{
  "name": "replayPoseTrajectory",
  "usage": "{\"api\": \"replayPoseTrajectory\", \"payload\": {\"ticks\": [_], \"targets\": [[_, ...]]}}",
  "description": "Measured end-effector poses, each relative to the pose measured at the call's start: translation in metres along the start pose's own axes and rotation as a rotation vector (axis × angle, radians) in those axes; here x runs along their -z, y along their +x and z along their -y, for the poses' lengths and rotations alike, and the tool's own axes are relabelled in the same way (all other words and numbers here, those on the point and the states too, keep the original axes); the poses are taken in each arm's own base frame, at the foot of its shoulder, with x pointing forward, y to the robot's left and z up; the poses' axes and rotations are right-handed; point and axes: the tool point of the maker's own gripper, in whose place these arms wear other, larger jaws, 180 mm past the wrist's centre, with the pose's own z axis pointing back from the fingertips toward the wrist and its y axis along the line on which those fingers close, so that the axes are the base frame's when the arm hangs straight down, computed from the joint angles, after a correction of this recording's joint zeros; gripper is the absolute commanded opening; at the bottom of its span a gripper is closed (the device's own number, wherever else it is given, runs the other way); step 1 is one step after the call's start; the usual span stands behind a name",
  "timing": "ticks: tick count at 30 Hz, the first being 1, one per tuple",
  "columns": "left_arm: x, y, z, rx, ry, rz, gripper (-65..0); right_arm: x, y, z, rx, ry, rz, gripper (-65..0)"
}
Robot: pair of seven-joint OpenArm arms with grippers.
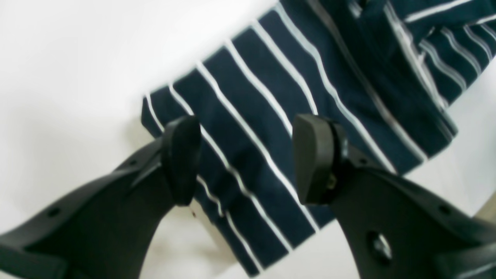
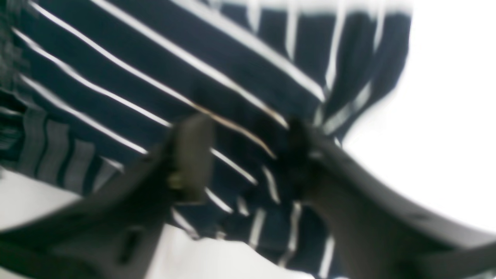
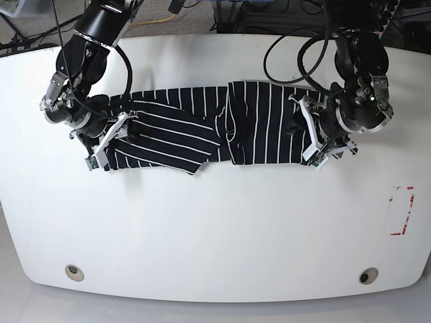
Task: Fold the T-shirt properly
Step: 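Fold the strip ends toward each other with both grippers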
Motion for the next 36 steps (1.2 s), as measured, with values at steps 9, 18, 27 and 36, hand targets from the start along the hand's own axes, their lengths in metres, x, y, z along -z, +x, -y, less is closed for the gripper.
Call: {"api": "replayPoseTrajectory", "payload": {"ticks": [9, 18, 27, 36], "targets": [[0.013, -0.053, 0.012, -0.080, -0.068, -0.073, -30.6, -0.009, -0.008, 0.060, 0.207, -0.048, 0.004, -8.9], [0.011, -0.059, 0.007, -0.080, -0.056, -0.090, -30.6, 0.012, -0.026, 0.062, 0.373, 0.107, 0.004, -8.9], [-0.006, -0.017, -0.009, -0.018, 0.017, 0.017, -30.6, 0.031, -0.024, 0.029, 0.393, 0.214, 0.047, -9.0], [0.017, -0.036, -0.027, -0.130, -0.003, -0.032, -30.6, 0.044, -0.025, -0.005, 0.329, 0.258, 0.024, -41.9]]}}
